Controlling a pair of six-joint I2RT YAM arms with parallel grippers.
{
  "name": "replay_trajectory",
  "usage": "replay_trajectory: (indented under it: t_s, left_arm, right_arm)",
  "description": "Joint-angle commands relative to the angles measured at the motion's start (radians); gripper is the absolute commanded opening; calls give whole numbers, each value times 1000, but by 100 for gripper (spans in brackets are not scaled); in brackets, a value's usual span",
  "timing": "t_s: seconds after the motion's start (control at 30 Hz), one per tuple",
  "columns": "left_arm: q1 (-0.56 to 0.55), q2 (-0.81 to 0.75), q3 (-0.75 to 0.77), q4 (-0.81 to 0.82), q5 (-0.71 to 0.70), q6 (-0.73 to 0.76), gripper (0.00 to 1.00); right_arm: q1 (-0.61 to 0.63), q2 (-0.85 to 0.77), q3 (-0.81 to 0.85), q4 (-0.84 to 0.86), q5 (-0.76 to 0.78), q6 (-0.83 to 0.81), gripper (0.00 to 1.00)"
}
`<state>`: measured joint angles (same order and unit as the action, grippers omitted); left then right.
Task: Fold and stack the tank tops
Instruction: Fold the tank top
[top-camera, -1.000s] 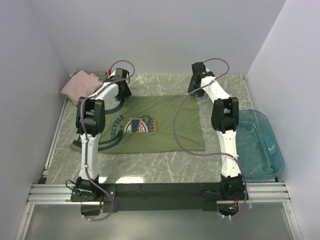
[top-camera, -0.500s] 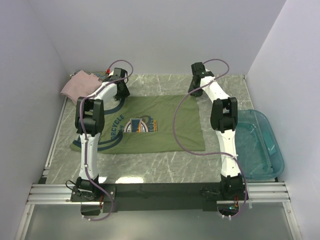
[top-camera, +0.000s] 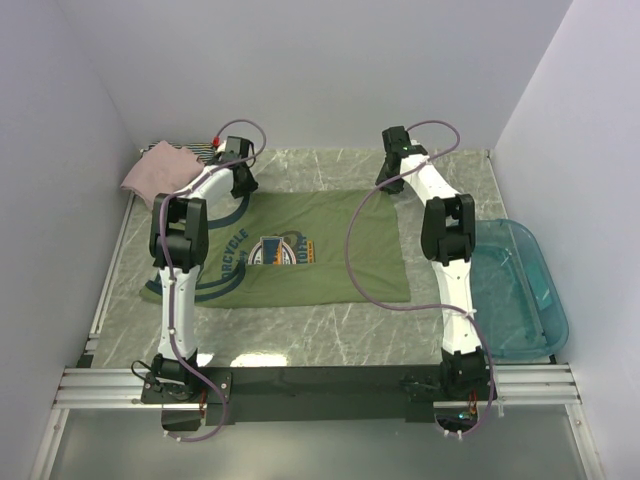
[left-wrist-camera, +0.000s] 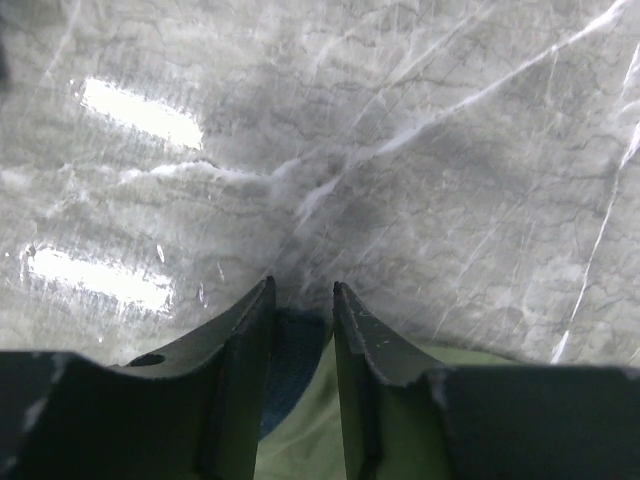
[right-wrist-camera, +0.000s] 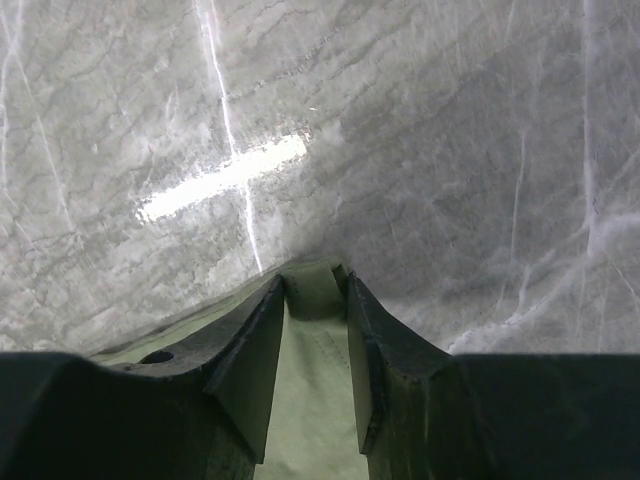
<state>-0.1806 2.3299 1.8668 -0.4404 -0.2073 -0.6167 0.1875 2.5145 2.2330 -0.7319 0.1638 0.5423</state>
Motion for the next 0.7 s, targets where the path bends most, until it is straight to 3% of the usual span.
replay_trajectory:
  t_s: [0.0,0.23,0.67]
  left_arm:
    - [7,-59,-32,69,8,-8,36]
    - [9,-87,-64,121,14,6,33]
    - [12,-103,-86,157,8,11,21]
  right_arm:
    - [3,-57,-53,49,-1,5,40]
    - [0,-75,-85,72,-9,-15,47]
    - [-11,-86,-95,74,32,18,45]
